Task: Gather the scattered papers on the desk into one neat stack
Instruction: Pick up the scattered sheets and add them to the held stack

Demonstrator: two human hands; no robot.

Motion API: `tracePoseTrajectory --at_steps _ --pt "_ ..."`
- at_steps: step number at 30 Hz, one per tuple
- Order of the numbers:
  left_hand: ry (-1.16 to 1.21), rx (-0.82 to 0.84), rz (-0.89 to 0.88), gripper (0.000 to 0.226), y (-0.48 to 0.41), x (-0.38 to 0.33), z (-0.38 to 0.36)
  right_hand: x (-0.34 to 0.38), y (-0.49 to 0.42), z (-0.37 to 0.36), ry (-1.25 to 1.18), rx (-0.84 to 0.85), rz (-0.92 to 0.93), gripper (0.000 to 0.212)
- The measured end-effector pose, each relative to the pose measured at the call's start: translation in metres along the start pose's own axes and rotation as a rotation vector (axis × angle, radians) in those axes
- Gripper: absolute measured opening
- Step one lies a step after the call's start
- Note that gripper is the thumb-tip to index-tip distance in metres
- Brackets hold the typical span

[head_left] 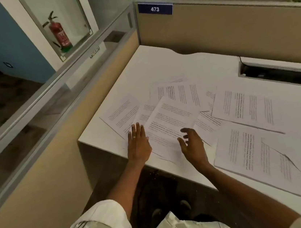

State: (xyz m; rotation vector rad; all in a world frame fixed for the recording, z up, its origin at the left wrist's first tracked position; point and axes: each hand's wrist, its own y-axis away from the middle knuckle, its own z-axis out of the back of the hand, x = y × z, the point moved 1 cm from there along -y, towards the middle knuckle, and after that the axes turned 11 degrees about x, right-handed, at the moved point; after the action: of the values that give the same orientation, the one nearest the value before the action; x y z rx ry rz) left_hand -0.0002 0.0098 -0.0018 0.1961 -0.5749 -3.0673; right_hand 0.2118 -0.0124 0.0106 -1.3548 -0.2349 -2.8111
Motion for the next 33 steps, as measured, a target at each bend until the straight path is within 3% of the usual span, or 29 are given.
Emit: tracePoseTrajectory --at_steps 6,13,18,23,26,31,33 --pt "0.323 0.075 0.146 0.07 -0.021 0.017 0.013 -0.024 -0.021 0.005 -0.183 0.022 -0.266 0.059" --pt "0.457 0.125 0.215 0.087 -0.037 0.03 0.014 -0.027 -0.039 -0.001 -0.104 -0.032 -0.334 0.074" --pt "0.599 0.08 0.205 0.089 -0.045 0.04 0.009 -0.024 -0.046 -0.009 -0.156 -0.103 -0.336 0.048" --pt "0.893 0.044 0.181 0.055 -0.057 0.048 0.013 -0.039 -0.045 -0.01 -0.219 -0.103 -0.237 0.047" --pt "0.99 0.077 0.155 0.045 -0.064 0.048 0.016 -0.046 -0.046 -0.01 -0.216 -0.092 -0.24 0.042" --pt "1.091 0.131 0.173 0.076 -0.075 0.044 0.021 -0.042 -0.05 -0.015 -0.228 -0.149 -0.293 0.03" --pt "1.053 0.157 0.114 0.067 -0.076 0.042 0.018 -0.04 -0.049 -0.021 -0.232 -0.158 -0.305 0.029"
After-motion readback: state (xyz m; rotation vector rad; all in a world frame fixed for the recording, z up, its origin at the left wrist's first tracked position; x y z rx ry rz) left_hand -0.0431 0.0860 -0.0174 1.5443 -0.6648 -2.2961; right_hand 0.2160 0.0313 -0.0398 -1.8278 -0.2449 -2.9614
